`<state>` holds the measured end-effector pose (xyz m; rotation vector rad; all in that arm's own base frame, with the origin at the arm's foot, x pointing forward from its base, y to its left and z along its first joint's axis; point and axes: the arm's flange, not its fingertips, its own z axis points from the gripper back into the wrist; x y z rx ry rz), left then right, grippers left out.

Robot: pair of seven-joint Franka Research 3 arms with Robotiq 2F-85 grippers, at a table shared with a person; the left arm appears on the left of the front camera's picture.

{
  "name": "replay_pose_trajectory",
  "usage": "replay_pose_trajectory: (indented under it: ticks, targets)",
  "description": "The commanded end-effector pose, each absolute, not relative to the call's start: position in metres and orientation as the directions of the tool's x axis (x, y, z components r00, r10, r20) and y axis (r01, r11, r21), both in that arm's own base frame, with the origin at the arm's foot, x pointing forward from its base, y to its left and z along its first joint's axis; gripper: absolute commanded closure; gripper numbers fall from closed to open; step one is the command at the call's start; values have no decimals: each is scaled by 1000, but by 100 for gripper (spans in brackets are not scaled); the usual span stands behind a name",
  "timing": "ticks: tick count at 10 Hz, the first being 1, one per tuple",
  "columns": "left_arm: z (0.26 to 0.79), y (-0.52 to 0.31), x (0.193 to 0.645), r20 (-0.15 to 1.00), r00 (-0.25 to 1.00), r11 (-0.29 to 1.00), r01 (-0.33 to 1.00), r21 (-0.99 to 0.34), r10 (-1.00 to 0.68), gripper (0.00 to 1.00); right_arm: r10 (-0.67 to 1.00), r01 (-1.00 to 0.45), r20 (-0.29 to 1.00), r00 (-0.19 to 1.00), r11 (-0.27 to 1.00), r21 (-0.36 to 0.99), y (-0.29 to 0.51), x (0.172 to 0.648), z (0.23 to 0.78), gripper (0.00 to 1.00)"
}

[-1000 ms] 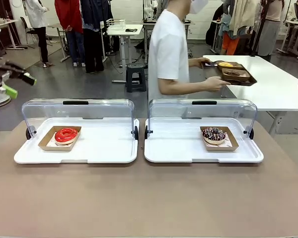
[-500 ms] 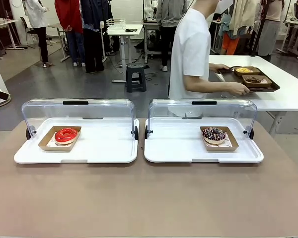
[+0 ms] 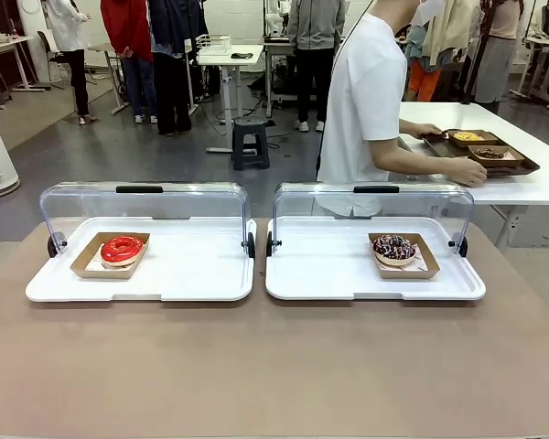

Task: Provide the desired donut to the person.
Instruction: Place the picked Paper togo box onto the Handle tray extended by the person.

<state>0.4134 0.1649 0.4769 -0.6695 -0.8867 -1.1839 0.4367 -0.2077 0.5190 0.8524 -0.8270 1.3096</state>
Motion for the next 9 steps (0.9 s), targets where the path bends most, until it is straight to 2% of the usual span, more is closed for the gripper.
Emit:
replay_pose_trajectory:
  ticks: [1, 5, 9]
  targets:
    - [483, 168, 415, 875, 134, 250, 968, -15, -466, 0, 455, -996, 887, 81, 64, 58, -207, 437, 519, 0]
    - [477, 164, 413, 864, 125, 252, 968, 2, -488, 0, 455, -996, 887, 81, 64, 58, -207, 437, 519, 0]
    - [480, 161, 414, 902, 96, 233, 973, 5, -420, 0, 455, -996, 887, 81, 64, 58, -207, 437, 519, 0]
